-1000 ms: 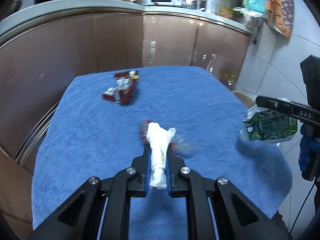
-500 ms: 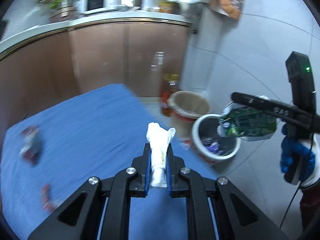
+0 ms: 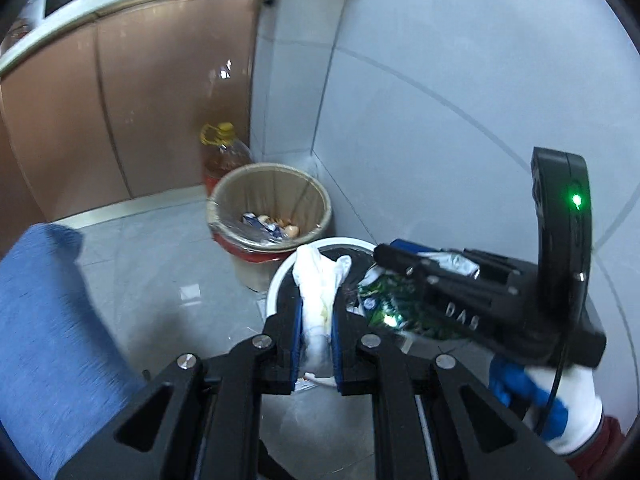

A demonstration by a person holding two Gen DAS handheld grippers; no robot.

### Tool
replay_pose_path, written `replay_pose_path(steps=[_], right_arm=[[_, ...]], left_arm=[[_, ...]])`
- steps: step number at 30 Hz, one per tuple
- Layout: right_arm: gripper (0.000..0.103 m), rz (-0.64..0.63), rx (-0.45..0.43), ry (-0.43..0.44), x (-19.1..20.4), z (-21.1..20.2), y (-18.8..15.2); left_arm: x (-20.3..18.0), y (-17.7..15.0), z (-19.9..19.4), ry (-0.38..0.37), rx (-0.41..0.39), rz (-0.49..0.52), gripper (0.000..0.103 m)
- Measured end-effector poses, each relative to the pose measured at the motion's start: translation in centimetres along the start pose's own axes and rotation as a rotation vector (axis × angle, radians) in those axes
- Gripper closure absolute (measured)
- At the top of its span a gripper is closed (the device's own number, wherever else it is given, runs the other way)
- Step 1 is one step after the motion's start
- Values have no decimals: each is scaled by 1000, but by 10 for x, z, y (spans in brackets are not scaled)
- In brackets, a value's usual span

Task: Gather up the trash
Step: 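Open the right tool to drop the carton while the left tool drops the tissue into the bin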

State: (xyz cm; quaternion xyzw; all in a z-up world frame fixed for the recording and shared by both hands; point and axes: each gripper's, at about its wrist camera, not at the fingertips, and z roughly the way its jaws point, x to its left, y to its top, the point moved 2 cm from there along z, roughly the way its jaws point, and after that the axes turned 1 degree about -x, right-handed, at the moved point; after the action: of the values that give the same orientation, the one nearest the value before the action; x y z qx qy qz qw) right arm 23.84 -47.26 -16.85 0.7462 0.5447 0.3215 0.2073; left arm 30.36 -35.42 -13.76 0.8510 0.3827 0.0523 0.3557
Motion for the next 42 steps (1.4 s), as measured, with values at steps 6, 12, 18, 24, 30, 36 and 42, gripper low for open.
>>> replay_pose_path(steps=[6, 12, 18, 24, 30, 36, 42], right_arm=[[86, 45, 40, -60, -28, 32, -7], [60, 73, 30, -112, -50, 39, -11], [49, 63, 17, -123, -47, 31, -15], [43, 60, -3, -133, -40, 17, -18], [40, 37, -9, -151, -32, 4, -23], [39, 38, 1, -167, -30, -5, -37], [38, 41, 14, -167, -27, -10, -53]], left_arm=[[-1, 15, 63, -46, 57, -67, 88], [8, 26, 89, -62, 60, -137, 66], [9, 32, 88, -78, 56, -154, 64], [4, 31, 81, -83, 58, -149, 63], [0, 32, 81, -69, 66, -148, 63], [-2, 31, 90, -66, 116, -157, 63], [-2, 27, 102, -71, 157, -168, 54]])
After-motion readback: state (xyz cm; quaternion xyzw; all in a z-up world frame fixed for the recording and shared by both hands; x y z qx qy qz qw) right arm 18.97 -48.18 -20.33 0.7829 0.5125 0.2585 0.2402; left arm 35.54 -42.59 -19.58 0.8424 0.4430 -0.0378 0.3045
